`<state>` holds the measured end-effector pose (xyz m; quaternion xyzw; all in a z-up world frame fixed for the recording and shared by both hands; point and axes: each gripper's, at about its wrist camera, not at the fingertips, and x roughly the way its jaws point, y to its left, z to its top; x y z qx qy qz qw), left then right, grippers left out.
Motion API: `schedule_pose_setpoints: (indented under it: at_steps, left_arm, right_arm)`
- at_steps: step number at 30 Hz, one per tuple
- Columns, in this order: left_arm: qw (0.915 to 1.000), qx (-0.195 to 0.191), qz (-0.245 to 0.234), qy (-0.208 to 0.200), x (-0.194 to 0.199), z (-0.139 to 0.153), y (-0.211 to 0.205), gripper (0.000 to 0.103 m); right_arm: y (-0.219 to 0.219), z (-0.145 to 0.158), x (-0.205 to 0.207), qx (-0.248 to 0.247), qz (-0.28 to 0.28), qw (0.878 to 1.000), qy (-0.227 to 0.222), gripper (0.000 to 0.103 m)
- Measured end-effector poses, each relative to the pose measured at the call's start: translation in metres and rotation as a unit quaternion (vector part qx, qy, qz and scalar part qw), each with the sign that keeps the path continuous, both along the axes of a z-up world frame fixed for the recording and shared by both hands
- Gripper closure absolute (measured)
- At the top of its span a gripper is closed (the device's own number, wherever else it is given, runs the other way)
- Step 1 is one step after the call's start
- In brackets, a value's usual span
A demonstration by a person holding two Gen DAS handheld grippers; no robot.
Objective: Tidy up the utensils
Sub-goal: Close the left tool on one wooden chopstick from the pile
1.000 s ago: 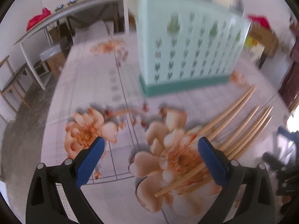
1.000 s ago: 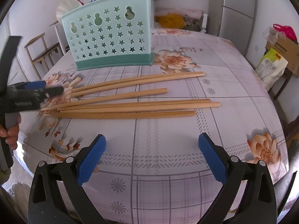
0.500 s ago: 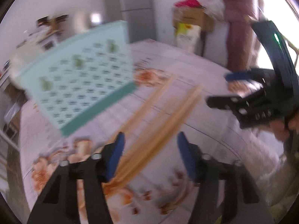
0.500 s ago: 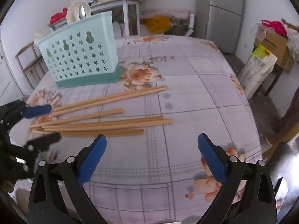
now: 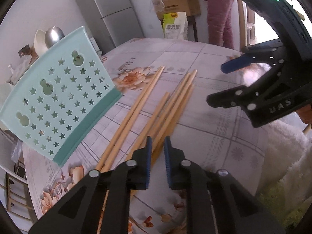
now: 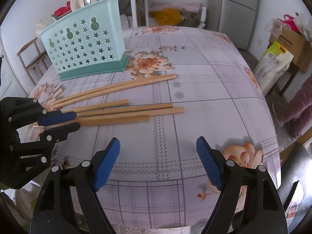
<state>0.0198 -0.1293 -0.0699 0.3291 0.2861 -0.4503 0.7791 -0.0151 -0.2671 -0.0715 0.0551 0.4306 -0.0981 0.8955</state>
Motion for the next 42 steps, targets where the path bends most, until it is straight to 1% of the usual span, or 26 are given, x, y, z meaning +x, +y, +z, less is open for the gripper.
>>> schedule_pose_setpoints:
  at_steps: [3, 5, 8, 11, 13, 15, 18, 21, 23, 25, 27, 28, 33, 38, 39, 40, 42]
  left_arm:
    - [1.0000, 0.008, 0.000, 0.002, -0.005, 0.001, 0.007, 0.095]
    - [0.9999, 0.014, 0.002, 0.009, -0.009, 0.003, 0.013, 0.095]
    - [0.9994, 0.012, 0.011, 0.030, -0.014, 0.005, 0.021, 0.095]
    - [0.9994, 0.012, 0.009, 0.031, -0.019, 0.006, 0.025, 0.095]
    - [0.9994, 0.018, 0.007, 0.027, -0.019, 0.005, 0.020, 0.092]
    - [0.9993, 0.019, 0.004, 0.031, -0.016, 0.005, 0.016, 0.092]
    - [0.9987, 0.018, -0.009, 0.047, -0.010, 0.007, 0.005, 0.092]
    - [0.9976, 0.026, -0.019, 0.061, -0.004, 0.005, -0.005, 0.091]
    - [0.9971, 0.029, -0.027, 0.065, -0.002, 0.007, -0.009, 0.089]
    - [0.9960, 0.029, -0.038, 0.075, 0.001, 0.009, -0.014, 0.080]
    - [0.9951, 0.034, -0.046, 0.081, 0.005, 0.009, -0.019, 0.076]
    - [0.9950, 0.039, -0.050, 0.078, 0.005, 0.009, -0.022, 0.075]
    - [0.9936, 0.048, -0.069, 0.076, 0.006, 0.010, -0.030, 0.075]
    - [0.9921, 0.047, -0.079, 0.086, 0.010, 0.006, -0.035, 0.075]
    - [0.9919, 0.045, -0.078, 0.090, 0.011, 0.006, -0.035, 0.076]
    - [0.9910, 0.044, -0.081, 0.097, 0.011, 0.007, -0.034, 0.081]
    - [0.9901, 0.046, -0.086, 0.101, 0.010, 0.007, -0.036, 0.083]
  right_arm:
    - [0.001, 0.002, -0.001, -0.002, 0.001, 1.000, -0.003, 0.028]
    - [0.000, 0.003, -0.002, -0.001, 0.001, 1.000, -0.004, 0.028]
    - [-0.001, 0.004, -0.004, 0.000, 0.000, 1.000, -0.007, 0.028]
    - [-0.001, 0.004, -0.004, 0.003, 0.000, 1.000, -0.007, 0.028]
    - [-0.001, 0.004, -0.004, 0.007, 0.000, 1.000, -0.007, 0.028]
    - [-0.001, 0.005, -0.005, 0.008, 0.000, 1.000, -0.008, 0.028]
    - [-0.001, 0.006, -0.006, 0.005, -0.002, 1.000, -0.009, 0.028]
    - [-0.002, 0.007, -0.007, 0.006, -0.007, 1.000, -0.011, 0.028]
    - [-0.003, 0.008, -0.008, 0.007, -0.011, 1.000, -0.012, 0.028]
    - [-0.005, 0.008, -0.009, 0.007, -0.014, 1.000, -0.014, 0.029]
    - [-0.007, 0.008, -0.008, 0.009, -0.016, 1.000, -0.014, 0.029]
    - [-0.008, 0.008, -0.008, 0.011, -0.017, 1.000, -0.014, 0.029]
    - [-0.008, 0.008, -0.007, 0.012, -0.018, 1.000, -0.014, 0.030]
    - [-0.008, 0.008, -0.007, 0.014, -0.020, 1.000, -0.014, 0.031]
    - [-0.009, 0.008, -0.007, 0.013, -0.020, 1.000, -0.014, 0.031]
    - [-0.009, 0.008, -0.008, 0.013, -0.020, 1.000, -0.014, 0.031]
    - [-0.009, 0.008, -0.008, 0.013, -0.021, 1.000, -0.016, 0.031]
